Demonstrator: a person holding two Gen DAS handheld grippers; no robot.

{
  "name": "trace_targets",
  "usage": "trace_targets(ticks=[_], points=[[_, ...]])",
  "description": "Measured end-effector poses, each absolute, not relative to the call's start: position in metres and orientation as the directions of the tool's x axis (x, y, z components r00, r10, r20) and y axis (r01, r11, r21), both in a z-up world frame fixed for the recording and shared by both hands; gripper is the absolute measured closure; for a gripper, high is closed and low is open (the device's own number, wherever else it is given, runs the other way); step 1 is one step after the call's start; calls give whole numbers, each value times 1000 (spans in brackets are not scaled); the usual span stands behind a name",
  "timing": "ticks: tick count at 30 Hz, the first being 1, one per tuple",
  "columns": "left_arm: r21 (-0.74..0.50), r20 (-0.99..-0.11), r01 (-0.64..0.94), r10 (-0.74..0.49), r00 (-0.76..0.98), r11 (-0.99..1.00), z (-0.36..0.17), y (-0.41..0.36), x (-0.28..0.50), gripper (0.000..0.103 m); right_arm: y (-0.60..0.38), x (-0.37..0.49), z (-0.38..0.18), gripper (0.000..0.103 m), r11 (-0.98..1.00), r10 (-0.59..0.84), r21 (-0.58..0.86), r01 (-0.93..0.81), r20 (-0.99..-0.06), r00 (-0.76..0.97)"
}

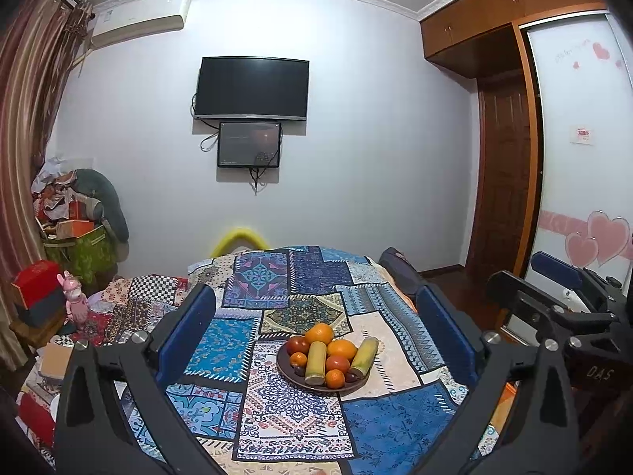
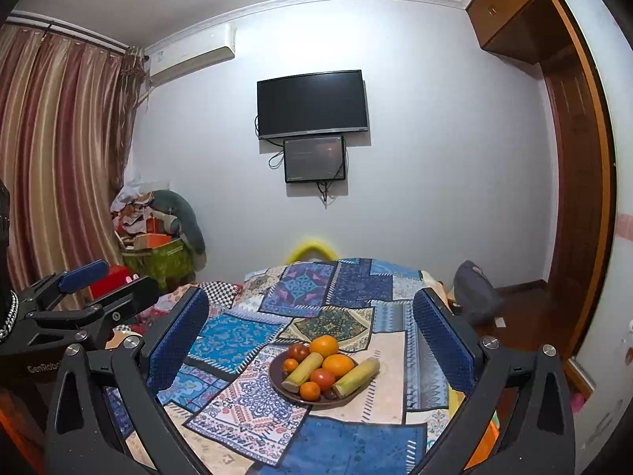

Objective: Organize fruits

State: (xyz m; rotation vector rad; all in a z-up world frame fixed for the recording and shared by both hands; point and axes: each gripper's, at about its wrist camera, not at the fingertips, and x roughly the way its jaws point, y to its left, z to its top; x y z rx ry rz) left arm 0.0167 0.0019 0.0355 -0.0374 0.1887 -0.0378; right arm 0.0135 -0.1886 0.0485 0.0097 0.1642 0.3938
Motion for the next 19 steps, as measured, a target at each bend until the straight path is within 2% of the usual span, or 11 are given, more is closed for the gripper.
trace_targets(ticks=[19], points=[[-40,-205,52,-59,977,998,35,2,21,0,-191,21,46,0,923,384,64,-378,-177,906]])
